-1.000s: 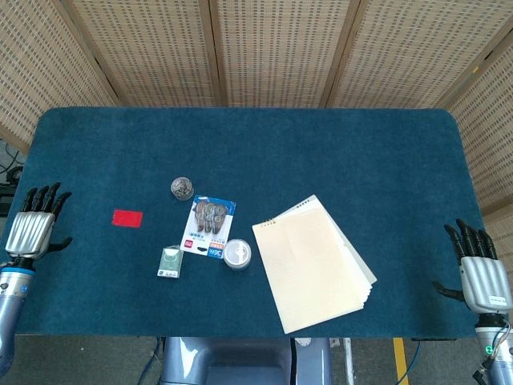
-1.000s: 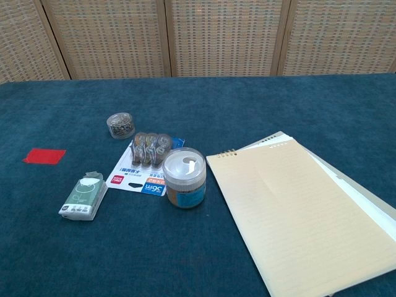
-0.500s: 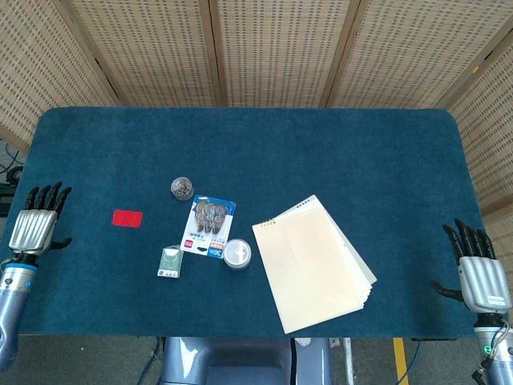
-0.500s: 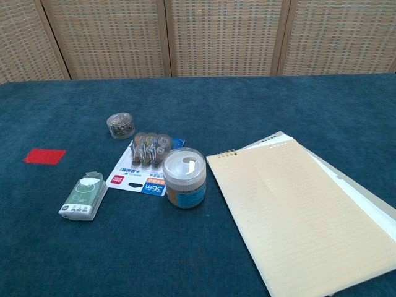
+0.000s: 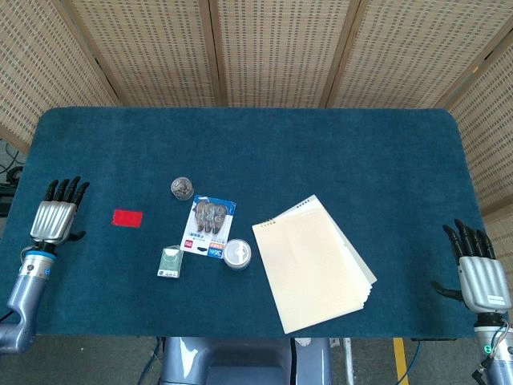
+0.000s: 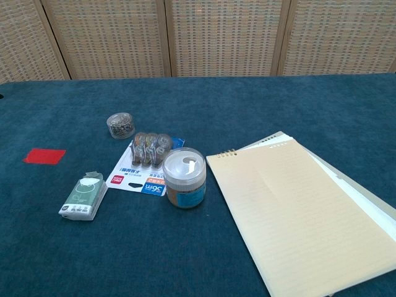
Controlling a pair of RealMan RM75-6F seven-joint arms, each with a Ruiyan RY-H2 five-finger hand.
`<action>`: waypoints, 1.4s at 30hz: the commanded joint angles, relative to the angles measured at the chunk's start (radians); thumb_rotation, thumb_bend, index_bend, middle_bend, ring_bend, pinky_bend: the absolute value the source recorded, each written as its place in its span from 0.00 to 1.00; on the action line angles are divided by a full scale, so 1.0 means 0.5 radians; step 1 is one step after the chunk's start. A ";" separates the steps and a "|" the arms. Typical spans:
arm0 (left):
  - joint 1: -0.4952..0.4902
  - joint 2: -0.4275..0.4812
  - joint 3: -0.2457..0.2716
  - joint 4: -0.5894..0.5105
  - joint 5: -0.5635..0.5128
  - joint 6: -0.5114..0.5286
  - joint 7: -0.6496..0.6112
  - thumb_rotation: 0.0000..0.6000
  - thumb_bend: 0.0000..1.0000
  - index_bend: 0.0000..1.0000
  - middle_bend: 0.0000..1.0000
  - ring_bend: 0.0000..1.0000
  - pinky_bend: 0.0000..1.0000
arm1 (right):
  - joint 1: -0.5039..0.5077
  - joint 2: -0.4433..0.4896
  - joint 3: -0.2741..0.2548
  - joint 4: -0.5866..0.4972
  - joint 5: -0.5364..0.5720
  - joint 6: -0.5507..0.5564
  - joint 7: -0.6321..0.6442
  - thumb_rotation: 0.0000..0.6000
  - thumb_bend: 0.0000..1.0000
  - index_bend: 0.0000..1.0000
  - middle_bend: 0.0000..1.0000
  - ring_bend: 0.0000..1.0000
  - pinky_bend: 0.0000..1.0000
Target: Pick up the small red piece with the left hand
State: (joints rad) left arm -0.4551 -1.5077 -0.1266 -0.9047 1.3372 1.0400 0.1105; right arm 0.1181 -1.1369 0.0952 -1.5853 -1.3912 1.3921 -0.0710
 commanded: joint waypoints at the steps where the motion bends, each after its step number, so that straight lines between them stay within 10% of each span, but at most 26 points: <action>1: -0.024 -0.026 -0.003 0.020 -0.003 -0.016 0.029 1.00 0.17 0.00 0.00 0.00 0.00 | 0.001 0.003 0.001 -0.001 0.000 -0.002 0.004 1.00 0.05 0.00 0.00 0.00 0.00; 42: -0.246 -0.305 -0.038 0.231 -0.165 -0.277 0.346 1.00 0.20 0.00 0.00 0.00 0.00 | 0.008 0.028 0.001 0.025 0.000 -0.029 0.114 1.00 0.05 0.00 0.00 0.00 0.00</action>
State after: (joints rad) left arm -0.5774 -1.6594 -0.1455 -0.7899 1.2554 0.9023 0.2835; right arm 0.1219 -1.1230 0.0956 -1.5730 -1.3910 1.3776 -0.0141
